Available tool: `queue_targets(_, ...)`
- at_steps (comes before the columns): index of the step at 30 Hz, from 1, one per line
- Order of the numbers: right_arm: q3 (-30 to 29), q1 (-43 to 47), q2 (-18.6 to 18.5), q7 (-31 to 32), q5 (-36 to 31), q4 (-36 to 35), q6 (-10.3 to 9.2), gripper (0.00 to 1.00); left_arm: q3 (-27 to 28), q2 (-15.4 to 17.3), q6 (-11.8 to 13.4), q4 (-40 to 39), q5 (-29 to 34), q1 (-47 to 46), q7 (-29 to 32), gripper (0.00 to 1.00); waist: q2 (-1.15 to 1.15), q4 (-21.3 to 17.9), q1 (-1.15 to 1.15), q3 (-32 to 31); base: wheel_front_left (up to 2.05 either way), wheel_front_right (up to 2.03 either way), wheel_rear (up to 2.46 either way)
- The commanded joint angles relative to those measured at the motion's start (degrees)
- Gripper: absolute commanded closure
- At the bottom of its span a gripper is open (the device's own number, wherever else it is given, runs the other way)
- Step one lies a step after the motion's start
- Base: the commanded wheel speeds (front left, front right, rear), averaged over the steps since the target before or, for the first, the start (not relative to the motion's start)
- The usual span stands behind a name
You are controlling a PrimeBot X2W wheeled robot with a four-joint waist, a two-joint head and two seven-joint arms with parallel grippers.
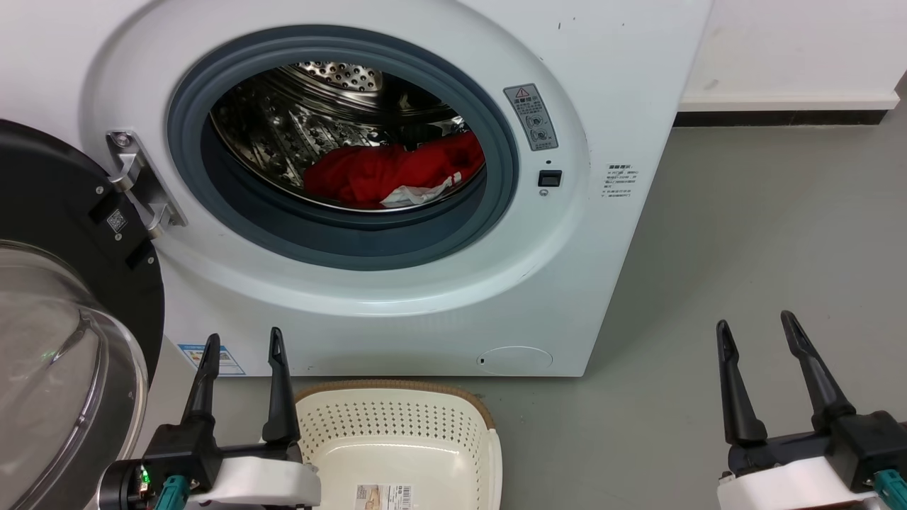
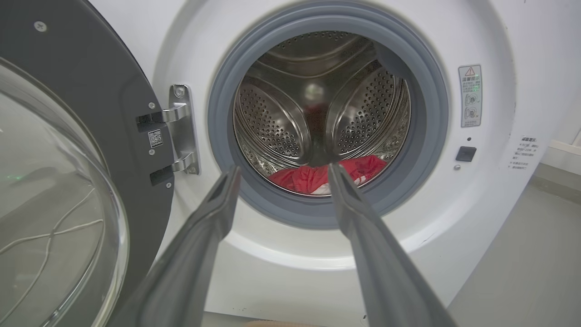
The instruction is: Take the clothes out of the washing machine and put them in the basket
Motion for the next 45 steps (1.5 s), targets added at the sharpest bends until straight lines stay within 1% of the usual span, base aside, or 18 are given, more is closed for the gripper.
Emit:
queue_targets(1,0.0,0.8,0.0,-0.4,-1.2,-0.4,-0.02,0.0,0.0,0.1,0.3,-0.4,1.0,0.4,-0.4,0.0,0.0,0.0,0.0,0.0,0.0,0.0,0.0)
queue_targets(9,0.1,1.0,0.1,-1.2,-3.9,-0.5,-0.02,0.0,-0.3,0.1,0.8,-0.4,4.0,0.8,-1.3,0.0,0.0,-0.1,0.0,0.3,0.0,0.0,0.0)
queue_targets(28,-0.1,0.5,0.1,-1.1,-2.8,0.5,-0.02,0.0,-0.2,0.1,1.0,1.3,2.8,-0.1,-1.2,0.0,0.0,0.0,0.0,0.8,0.0,0.0,0.0)
queue_targets(33,-0.3,-0.4,0.1,-1.1,-3.0,0.2,-0.02,0.0,-0.8,0.1,-0.3,4.5,3.5,-3.8,-1.1,0.0,0.0,0.3,0.0,2.1,0.0,0.0,0.0)
queue_targets(36,-0.4,-1.1,0.1,-1.1,-2.9,0.0,-0.02,0.0,-0.7,0.1,-1.8,7.6,3.2,-7.4,-1.1,0.0,0.0,0.3,0.0,3.5,0.0,0.0,0.0)
queue_targets(41,0.0,-2.8,0.1,-1.1,-2.8,-0.1,-0.03,0.0,-0.3,0.6,-4.5,15.6,4.2,-15.4,-1.1,0.0,0.0,-0.8,0.0,7.0,0.0,0.0,0.0)
queue_targets(45,0.3,-4.7,0.1,-1.1,-2.3,-0.2,-0.03,0.0,0.6,1.9,-5.1,21.7,5.0,-23.1,-1.1,0.0,0.0,-2.6,0.0,10.7,0.0,0.0,0.0)
